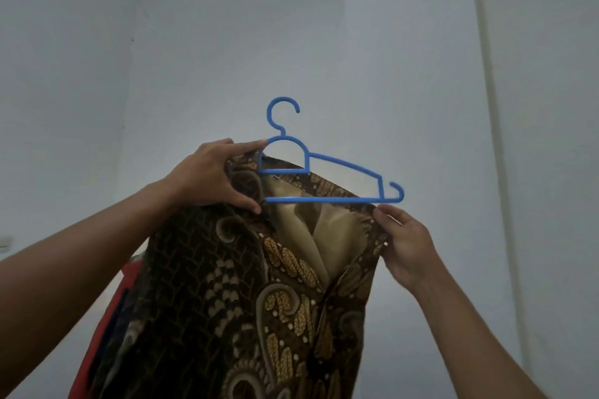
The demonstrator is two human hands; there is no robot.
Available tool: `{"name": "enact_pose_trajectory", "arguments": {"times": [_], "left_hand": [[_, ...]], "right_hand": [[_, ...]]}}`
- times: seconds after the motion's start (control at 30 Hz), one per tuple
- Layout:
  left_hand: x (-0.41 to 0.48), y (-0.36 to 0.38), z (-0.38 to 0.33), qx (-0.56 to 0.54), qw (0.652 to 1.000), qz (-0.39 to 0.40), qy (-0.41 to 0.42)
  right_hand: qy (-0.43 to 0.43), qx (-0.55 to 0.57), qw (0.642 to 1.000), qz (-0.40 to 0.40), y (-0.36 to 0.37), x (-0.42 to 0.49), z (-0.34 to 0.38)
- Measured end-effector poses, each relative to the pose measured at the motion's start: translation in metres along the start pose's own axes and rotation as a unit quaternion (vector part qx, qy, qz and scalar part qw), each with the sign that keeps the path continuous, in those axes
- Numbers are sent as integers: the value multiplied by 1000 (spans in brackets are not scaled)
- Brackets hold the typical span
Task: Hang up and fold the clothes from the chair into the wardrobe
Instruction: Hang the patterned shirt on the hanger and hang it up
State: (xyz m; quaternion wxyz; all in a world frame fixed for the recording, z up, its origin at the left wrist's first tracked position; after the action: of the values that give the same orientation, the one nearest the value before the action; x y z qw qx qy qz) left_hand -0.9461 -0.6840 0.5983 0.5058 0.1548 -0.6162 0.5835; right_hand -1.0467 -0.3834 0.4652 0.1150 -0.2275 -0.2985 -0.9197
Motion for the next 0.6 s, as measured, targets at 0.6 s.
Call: {"name": "enact_pose_trajectory", "arguments": {"times": [0.6], "left_hand": [[-29,25,27,38,999,33,-9]], "right_hand": [[-316,-568,759,-15,35,7,72]]}}
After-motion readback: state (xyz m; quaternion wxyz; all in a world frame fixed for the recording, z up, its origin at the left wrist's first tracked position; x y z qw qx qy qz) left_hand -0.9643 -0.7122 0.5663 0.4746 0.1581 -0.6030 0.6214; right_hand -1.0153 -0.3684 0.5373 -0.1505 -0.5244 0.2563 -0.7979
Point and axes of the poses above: each hand's wrist, its own x-axis towards the middle knuckle, its own y-axis out of the palm, z = x × y, the point moved 6 cm from there along x, towards the middle knuckle, and after that the axes turned 6 degrees about y, right-handed, at the moved point
